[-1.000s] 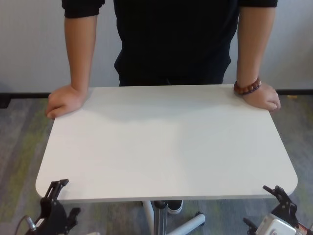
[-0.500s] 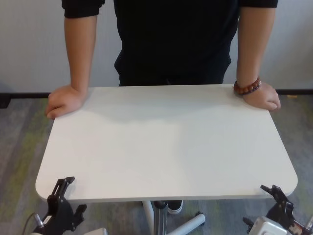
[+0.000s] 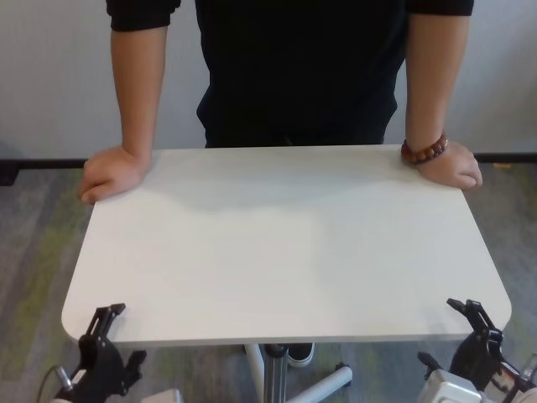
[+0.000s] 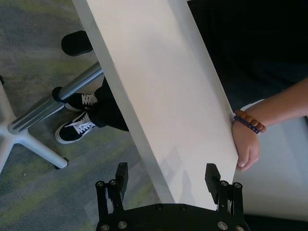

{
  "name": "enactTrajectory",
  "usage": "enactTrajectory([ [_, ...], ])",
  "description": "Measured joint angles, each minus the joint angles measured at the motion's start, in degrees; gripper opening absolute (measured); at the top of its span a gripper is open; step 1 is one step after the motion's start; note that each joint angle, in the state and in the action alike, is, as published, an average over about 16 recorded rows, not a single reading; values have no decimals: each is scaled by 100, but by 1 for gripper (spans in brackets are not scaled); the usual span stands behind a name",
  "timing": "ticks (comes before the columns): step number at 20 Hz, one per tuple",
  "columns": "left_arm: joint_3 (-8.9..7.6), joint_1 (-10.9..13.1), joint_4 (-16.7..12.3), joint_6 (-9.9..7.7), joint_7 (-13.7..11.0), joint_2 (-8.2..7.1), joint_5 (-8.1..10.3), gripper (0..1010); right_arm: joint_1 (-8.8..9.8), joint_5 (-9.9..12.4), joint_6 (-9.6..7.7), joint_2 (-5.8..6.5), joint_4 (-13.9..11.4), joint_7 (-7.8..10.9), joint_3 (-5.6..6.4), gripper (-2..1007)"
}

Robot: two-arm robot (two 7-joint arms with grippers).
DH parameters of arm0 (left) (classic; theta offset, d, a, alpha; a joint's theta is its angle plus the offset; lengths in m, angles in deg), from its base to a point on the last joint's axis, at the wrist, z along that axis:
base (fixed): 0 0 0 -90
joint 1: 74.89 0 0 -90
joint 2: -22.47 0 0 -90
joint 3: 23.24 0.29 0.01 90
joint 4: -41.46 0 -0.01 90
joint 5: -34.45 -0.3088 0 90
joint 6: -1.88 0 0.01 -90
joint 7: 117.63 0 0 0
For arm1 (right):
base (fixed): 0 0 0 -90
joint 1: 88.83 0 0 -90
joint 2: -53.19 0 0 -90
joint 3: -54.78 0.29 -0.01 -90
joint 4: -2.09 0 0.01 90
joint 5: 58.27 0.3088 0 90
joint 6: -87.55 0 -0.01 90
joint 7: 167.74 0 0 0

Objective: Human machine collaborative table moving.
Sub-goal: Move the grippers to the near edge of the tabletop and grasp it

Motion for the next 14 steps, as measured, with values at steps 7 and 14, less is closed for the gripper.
enactTrajectory([
  [7, -85, -2, 55, 60, 108, 148, -83, 1001, -136, -321, -18, -152, 161, -41, -41, 1005],
  [14, -121, -52, 173, 109, 166, 330, -198, 1001, -251, -521, -55, -287, 286, 9, -55, 1005],
])
